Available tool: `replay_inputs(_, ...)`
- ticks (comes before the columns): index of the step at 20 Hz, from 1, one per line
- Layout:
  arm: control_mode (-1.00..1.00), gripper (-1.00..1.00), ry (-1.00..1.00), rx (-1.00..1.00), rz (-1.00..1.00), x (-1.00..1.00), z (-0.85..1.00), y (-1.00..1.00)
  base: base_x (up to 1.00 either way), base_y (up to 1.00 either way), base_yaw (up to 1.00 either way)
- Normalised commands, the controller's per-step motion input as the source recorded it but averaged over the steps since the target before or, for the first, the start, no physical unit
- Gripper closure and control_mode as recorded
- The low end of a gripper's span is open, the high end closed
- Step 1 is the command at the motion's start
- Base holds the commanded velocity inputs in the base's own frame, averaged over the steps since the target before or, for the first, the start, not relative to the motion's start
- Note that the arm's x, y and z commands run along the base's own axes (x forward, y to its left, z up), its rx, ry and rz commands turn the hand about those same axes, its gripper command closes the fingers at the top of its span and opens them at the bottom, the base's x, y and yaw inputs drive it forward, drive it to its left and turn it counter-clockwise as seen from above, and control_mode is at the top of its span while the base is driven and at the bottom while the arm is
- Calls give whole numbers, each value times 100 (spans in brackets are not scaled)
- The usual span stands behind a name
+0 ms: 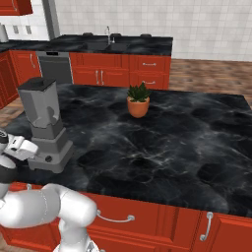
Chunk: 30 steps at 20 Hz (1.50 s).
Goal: Open the blender lid, put the peach in the blender, close the lid, and start the blender.
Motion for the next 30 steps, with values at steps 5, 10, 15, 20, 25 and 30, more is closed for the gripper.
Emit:
replay_inputs(5, -100, -100, 0, -1, 0, 33, -46, 14, 0, 0, 0)
replay_inputs(10, -100, -100, 2, 0, 0, 34, -52, 15, 0, 0, 0)
replay_inputs(15, -100, -100, 1, 0, 1, 13, -73, 9, 0, 0, 0)
replay_inputs(20, -100, -100, -13, 4, 6, -26, -40, -2, 0, 0, 0)
replay_inputs(25, -100, -100, -27, 7, 13, -49, -2, -13, 0, 0, 0)
replay_inputs(30, -100, -100, -26, 3, 13, -55, 26, -9, 0, 0, 0)
